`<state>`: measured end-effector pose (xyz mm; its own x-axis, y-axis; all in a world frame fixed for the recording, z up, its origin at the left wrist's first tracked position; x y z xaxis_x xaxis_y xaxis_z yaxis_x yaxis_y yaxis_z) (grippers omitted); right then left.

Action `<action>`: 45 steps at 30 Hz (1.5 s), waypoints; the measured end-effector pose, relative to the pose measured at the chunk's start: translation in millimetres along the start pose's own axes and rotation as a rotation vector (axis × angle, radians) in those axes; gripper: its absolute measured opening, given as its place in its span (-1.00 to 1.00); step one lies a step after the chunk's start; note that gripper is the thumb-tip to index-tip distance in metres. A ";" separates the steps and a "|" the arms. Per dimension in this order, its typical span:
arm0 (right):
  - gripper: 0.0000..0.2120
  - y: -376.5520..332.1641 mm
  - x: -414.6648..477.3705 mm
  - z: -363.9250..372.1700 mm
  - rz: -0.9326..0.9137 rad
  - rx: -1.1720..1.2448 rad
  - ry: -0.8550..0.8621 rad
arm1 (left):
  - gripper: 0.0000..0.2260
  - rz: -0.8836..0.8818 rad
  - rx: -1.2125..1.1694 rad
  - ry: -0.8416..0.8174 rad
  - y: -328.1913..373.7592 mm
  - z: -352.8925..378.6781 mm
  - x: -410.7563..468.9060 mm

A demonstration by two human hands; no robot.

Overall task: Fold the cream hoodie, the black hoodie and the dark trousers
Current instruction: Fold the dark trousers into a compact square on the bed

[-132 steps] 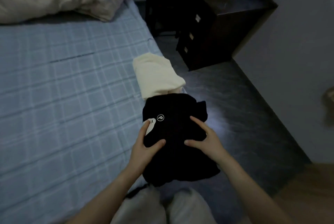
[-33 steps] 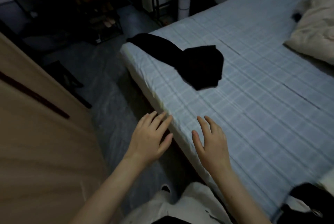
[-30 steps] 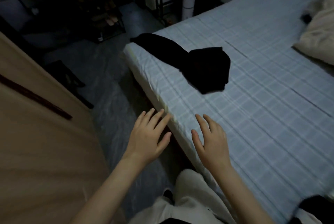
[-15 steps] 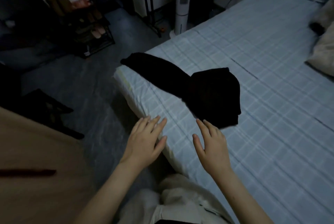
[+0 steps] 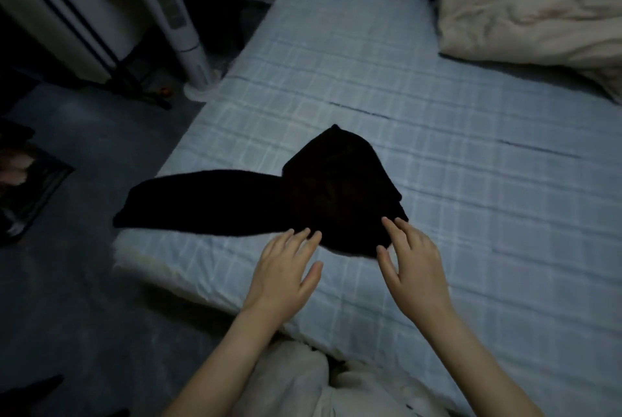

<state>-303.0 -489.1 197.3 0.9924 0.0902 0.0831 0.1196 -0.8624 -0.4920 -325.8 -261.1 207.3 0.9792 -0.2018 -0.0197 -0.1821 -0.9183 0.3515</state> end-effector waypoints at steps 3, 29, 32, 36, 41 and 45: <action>-0.48 -2.8 3.5 13.3 0.138 -0.011 0.023 | -0.54 0.132 -0.003 -0.053 -22.6 -1.9 38.4; -0.47 178.3 141.9 260.6 0.494 -0.024 -0.152 | -0.43 0.211 0.191 -0.238 -144.2 289.0 268.2; -0.45 187.6 136.7 250.5 0.532 0.090 -0.091 | -0.43 0.211 0.171 -0.271 -142.0 283.0 267.8; -0.50 192.6 139.3 238.6 0.504 0.213 -0.106 | -0.44 0.177 0.151 -0.272 -120.3 268.0 271.0; -0.44 200.5 126.1 215.5 0.685 0.509 0.191 | -0.50 0.510 -0.013 -0.196 -49.8 257.8 290.9; -0.54 206.7 109.1 209.3 0.907 0.872 0.280 | -0.47 0.654 -0.049 -0.454 -1.9 281.4 319.4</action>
<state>-164.4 -553.2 -76.8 0.7012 -0.5520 -0.4512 -0.5078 0.0576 -0.8596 -37.7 -419.5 -63.0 0.5415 -0.8232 -0.1707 -0.6927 -0.5520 0.4641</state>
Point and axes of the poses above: each hand's wrist, its own x-axis towards the middle knuckle, its own z-axis out of the palm, y = z × x, the point moved 3 cm from there along x, towards the middle knuckle, and after that the axes turned 2 degrees about y, right-handed, at the moved point
